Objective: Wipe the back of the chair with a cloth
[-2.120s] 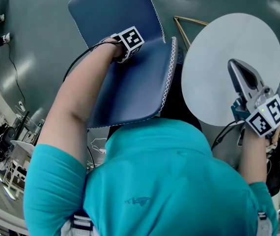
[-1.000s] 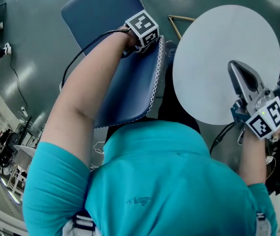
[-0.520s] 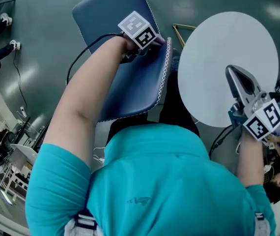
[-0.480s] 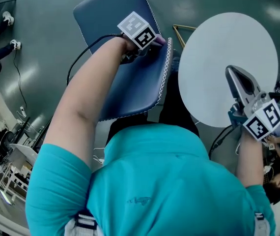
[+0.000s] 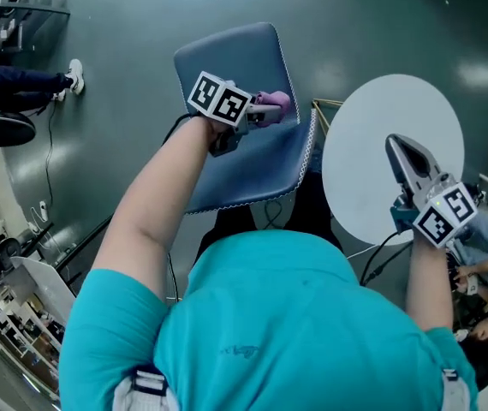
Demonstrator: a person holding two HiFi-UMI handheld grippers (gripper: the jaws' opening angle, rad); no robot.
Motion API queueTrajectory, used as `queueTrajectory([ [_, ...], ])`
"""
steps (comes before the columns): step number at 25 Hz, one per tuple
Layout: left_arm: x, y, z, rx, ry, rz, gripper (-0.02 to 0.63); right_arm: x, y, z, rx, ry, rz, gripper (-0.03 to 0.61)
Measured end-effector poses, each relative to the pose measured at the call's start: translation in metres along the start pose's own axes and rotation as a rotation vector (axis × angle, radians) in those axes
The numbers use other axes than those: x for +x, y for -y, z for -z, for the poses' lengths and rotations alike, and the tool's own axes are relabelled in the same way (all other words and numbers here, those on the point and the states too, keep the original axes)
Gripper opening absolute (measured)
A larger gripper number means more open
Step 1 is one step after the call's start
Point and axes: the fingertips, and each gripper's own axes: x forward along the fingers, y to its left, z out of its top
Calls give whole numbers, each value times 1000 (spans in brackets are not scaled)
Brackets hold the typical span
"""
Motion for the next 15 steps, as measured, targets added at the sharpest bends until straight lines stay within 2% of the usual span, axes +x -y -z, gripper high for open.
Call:
queueTrajectory([
  [5,-78,40,-11,36,92,-57,58,-1,-34,-38,-62,-4,23,-8],
  [15,-179,107,11,39,302,-110,58,10,-100,-84,-130,-38,-1,-8],
])
